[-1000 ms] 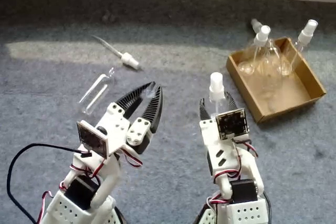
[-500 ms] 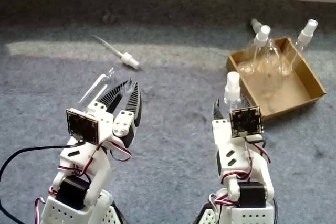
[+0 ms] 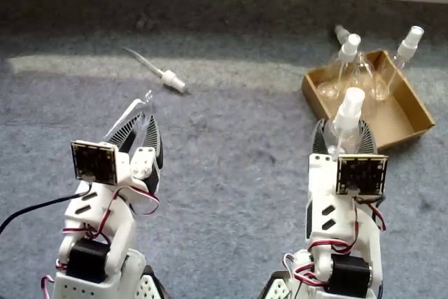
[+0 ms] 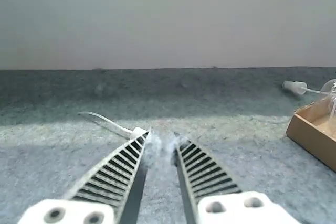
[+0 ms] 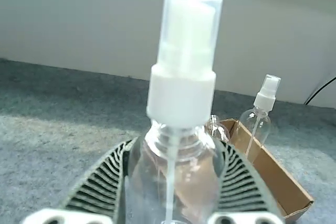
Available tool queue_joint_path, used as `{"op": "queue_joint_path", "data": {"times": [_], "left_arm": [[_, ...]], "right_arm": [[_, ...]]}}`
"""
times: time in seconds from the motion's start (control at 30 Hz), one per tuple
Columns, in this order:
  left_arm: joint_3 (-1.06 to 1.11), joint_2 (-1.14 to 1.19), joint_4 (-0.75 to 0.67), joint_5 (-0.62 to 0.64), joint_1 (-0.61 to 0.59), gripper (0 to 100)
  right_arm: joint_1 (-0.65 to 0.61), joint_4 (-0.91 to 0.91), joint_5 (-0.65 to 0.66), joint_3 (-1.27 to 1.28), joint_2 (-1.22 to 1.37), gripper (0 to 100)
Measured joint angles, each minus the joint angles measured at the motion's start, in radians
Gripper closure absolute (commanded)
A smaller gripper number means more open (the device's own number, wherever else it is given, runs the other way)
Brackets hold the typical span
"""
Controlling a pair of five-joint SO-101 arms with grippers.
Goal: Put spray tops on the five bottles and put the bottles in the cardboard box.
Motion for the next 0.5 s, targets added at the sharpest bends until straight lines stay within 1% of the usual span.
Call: {"op": "queue_joint_path", "data": {"times": [0.2,0.3,0.4,0.5], "left_arm": [[-0.126,-0.018,0.169,0.0,0.002,99],[-0.143,-0.018,0.213,0.0,-0.008,99],[-0.144,-0.018,0.235,0.0,-0.008,99],[-0.143,-0.018,0.272,0.0,-0.008,99]], "right_arm": [[0.0,0.0,0.0,-0.051,0.0,91.8],[0.0,-0.005,0.0,-0.075,-0.002,91.8],[0.057,-0.063,0.0,-0.081,-0.003,91.8],[0.137,-0.132,0.0,-0.084,0.069,91.8]]}}
